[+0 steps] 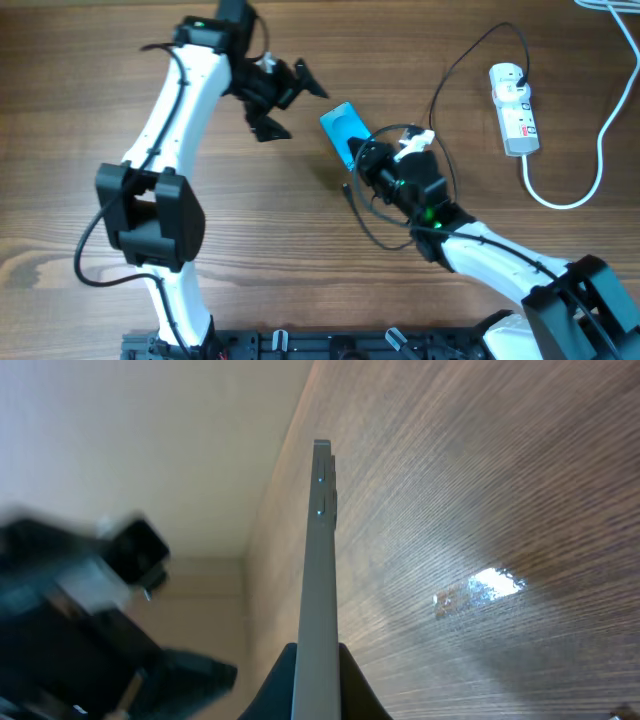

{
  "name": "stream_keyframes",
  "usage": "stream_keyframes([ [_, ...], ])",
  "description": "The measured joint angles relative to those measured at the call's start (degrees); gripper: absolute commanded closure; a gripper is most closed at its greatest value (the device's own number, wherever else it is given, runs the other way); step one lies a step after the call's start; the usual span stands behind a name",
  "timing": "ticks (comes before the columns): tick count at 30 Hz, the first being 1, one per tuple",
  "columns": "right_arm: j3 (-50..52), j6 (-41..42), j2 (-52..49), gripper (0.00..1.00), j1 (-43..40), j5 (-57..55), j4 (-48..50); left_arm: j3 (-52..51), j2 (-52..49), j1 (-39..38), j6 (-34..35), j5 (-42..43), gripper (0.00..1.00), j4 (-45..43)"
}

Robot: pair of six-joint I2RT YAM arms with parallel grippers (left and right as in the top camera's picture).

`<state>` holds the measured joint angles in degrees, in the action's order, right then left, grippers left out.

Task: Plug charger to phone and switch on socket
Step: 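Release the left gripper and hold the phone with the right gripper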

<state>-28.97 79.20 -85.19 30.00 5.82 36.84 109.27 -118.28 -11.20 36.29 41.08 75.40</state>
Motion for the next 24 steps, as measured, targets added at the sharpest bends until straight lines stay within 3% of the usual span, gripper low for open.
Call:
stream_keyframes([
  [5, 0.0, 7.63, 0.0, 0.96, -5.97, 12.39, 0.0, 0.0, 3.37, 5.38, -5.88, -5.25, 0.0, 6.27],
  [10, 0.0, 14.56, 0.0, 0.96, -5.97, 25.42, 0.33, 0.04, 9.79, 9.01, -7.61, -14.12, 0.0, 9.31],
  [14, 0.02, 22.12, -0.02, 0.96, -5.88, 33.81, 6.6, 0.09, 14.86, 9.07, -9.07, -18.78, 0.0, 10.1],
  [18, 0.02, 33.03, -0.02, 0.96, -5.88, 38.64, 8.31, 0.11, 18.05, 9.07, -9.31, -20.06, 0.0, 11.21],
  [24, 0.02, 37.99, -0.02, 0.96, -5.88, 38.58, 8.55, 0.09, 18.53, 8.44, -9.46, -18.38, 0.01, 12.57],
])
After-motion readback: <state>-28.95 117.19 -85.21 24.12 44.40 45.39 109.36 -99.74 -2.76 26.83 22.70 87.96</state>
